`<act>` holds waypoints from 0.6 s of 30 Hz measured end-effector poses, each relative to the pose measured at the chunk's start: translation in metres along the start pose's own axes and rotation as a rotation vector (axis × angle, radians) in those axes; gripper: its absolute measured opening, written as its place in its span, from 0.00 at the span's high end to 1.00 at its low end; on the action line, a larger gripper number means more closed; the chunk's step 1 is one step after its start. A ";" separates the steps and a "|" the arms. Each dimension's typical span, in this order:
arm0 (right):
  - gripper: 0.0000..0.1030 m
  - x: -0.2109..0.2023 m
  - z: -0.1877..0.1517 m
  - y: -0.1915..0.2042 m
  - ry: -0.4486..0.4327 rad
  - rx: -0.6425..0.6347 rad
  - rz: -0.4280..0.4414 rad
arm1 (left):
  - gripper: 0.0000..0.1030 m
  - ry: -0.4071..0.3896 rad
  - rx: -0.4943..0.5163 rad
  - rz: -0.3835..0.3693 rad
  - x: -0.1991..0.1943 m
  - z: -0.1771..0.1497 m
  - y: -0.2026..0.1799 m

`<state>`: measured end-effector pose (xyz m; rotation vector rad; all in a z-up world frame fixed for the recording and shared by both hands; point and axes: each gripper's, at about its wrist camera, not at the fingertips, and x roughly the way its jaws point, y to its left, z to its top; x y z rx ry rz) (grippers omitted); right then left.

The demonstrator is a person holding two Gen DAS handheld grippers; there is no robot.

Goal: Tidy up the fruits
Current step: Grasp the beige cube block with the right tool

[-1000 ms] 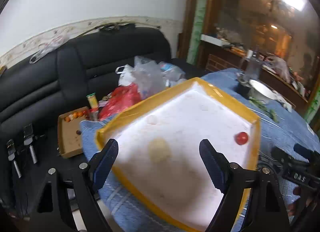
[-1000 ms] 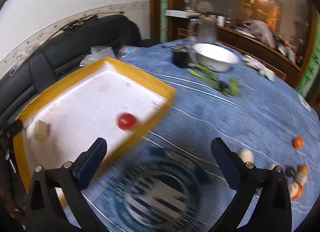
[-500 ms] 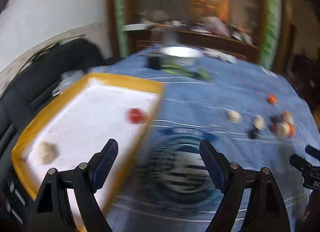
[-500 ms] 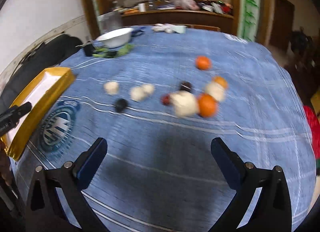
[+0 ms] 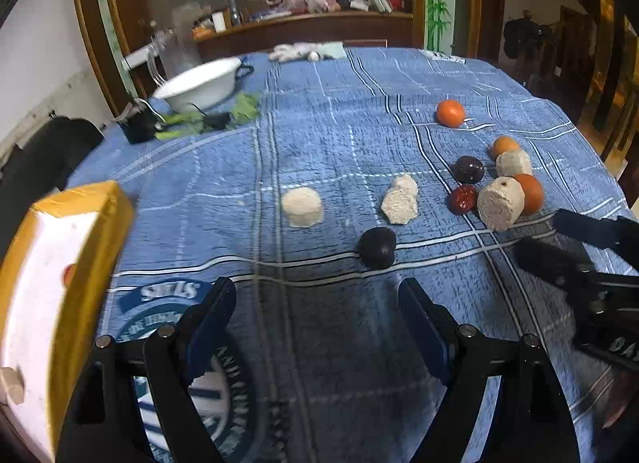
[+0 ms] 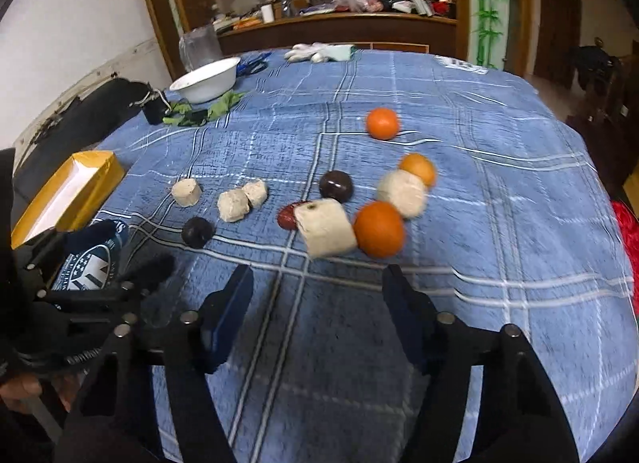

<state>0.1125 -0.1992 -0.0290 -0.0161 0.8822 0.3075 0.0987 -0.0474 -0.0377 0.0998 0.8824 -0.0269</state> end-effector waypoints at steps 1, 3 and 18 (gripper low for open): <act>0.38 0.005 0.002 0.001 0.007 -0.002 -0.001 | 0.19 0.006 -0.006 -0.008 0.003 0.002 -0.001; 0.39 0.013 0.008 0.001 0.013 -0.010 -0.010 | 0.19 0.001 -0.012 -0.016 0.005 0.005 -0.002; 0.51 0.022 0.014 0.004 0.008 -0.078 -0.052 | 0.20 0.039 -0.057 -0.056 0.032 0.019 -0.004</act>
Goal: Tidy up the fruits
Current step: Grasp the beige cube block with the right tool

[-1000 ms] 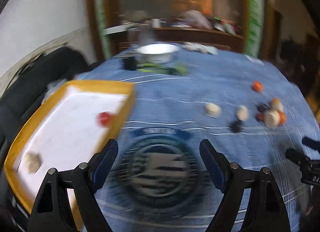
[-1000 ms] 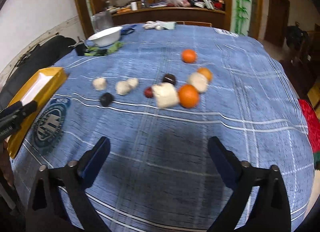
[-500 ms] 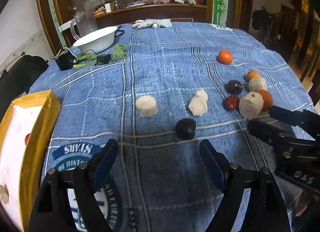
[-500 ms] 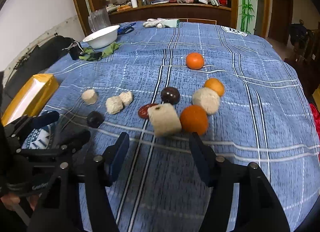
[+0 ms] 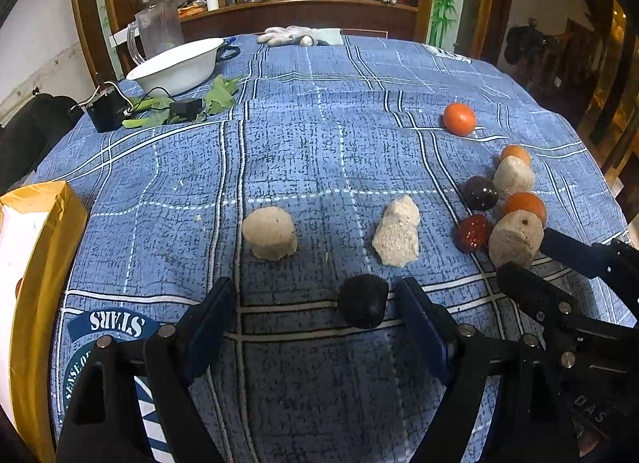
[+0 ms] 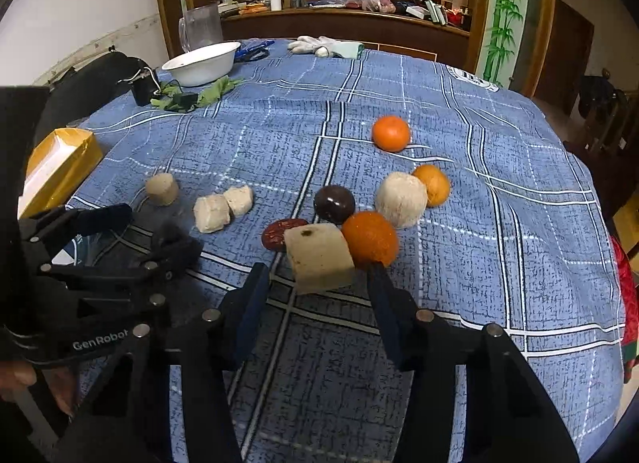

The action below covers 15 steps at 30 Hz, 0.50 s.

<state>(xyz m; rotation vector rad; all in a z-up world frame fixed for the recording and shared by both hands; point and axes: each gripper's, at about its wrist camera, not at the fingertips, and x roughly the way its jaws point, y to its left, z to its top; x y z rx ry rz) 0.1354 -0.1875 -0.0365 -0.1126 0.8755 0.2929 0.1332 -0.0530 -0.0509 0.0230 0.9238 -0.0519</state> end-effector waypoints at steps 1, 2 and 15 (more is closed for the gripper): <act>0.53 0.001 0.002 -0.003 -0.001 0.018 0.010 | 0.20 0.000 -0.001 0.000 0.000 0.001 -0.001; 0.60 0.003 0.003 -0.005 0.007 0.028 0.015 | 0.20 0.001 -0.001 0.000 0.000 0.001 0.000; 0.67 0.020 0.012 -0.004 0.036 0.063 0.067 | 0.20 -0.002 -0.006 -0.001 0.002 0.002 0.000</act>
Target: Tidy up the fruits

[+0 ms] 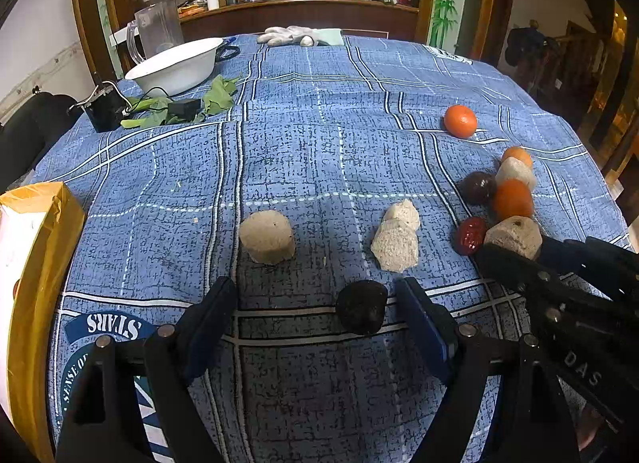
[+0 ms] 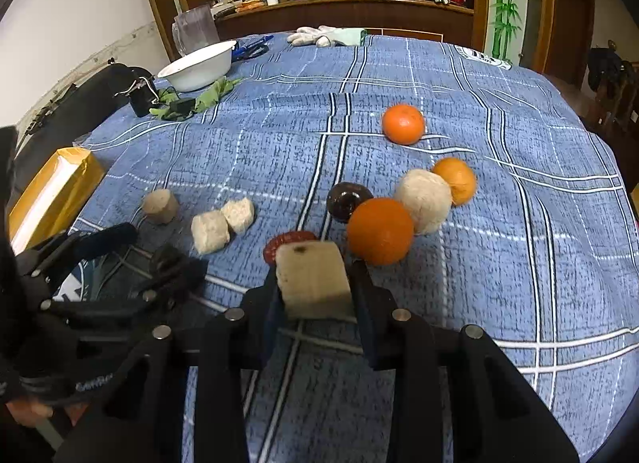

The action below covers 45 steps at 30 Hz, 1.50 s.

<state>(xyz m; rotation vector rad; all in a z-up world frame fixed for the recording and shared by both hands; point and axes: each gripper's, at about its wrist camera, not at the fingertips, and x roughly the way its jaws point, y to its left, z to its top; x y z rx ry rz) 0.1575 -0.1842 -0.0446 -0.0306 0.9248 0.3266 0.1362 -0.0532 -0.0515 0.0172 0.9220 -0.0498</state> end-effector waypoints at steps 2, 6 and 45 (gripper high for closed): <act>0.69 -0.002 0.000 -0.001 -0.003 0.005 0.003 | 0.26 -0.002 -0.001 -0.001 0.000 0.000 0.000; 0.69 -0.013 -0.006 -0.003 -0.016 0.021 -0.003 | 0.68 -0.033 0.011 -0.037 -0.005 0.000 0.001; 0.69 -0.056 -0.029 -0.006 -0.132 0.061 0.091 | 0.83 -0.189 0.158 -0.223 -0.073 -0.034 0.001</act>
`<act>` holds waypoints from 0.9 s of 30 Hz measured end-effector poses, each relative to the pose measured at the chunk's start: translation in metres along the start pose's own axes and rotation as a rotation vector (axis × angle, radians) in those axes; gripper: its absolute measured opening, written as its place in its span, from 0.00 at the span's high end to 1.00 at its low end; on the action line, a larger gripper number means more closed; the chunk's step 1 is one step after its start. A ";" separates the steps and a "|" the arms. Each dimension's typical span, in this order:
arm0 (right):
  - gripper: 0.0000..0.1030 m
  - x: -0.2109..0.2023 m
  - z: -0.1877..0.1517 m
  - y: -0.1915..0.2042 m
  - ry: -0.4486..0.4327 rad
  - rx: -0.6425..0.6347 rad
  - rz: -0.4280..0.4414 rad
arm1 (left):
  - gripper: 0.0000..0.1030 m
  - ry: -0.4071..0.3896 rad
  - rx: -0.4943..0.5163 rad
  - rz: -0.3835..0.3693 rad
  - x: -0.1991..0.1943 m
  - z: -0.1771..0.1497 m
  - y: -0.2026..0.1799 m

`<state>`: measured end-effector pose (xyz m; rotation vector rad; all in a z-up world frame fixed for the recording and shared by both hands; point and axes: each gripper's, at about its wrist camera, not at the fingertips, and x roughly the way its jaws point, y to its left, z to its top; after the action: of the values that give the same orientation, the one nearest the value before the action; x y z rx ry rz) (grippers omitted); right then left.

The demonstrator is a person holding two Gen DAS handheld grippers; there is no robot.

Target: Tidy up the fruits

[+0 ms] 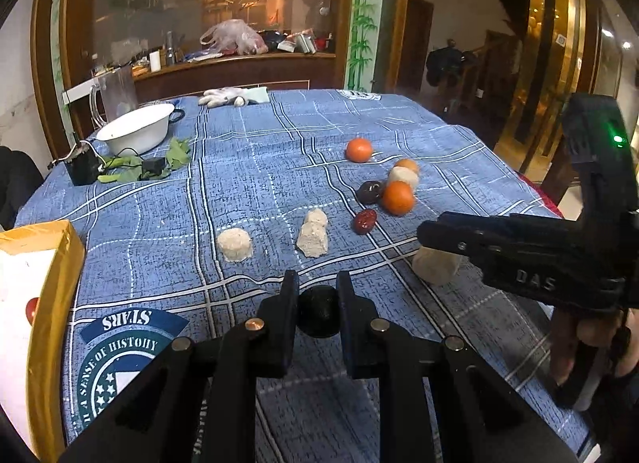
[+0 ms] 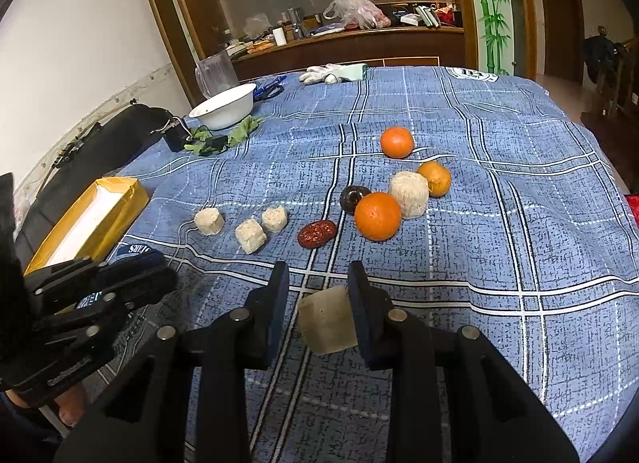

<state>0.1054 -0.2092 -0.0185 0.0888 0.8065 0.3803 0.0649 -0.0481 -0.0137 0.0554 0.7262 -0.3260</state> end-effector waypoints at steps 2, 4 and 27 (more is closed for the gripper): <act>0.69 0.003 -0.001 -0.002 0.019 -0.005 -0.023 | 0.83 0.001 0.004 0.001 0.000 -0.002 -0.001; 0.69 0.005 -0.002 -0.005 0.020 -0.002 -0.047 | 0.83 0.006 0.003 0.003 0.002 -0.003 0.000; 0.63 0.018 -0.018 0.016 0.113 -0.110 -0.087 | 0.83 0.014 -0.047 -0.035 0.002 -0.009 0.011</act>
<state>0.0991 -0.1893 -0.0402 -0.0708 0.8960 0.3486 0.0637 -0.0366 -0.0220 0.0007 0.7492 -0.3425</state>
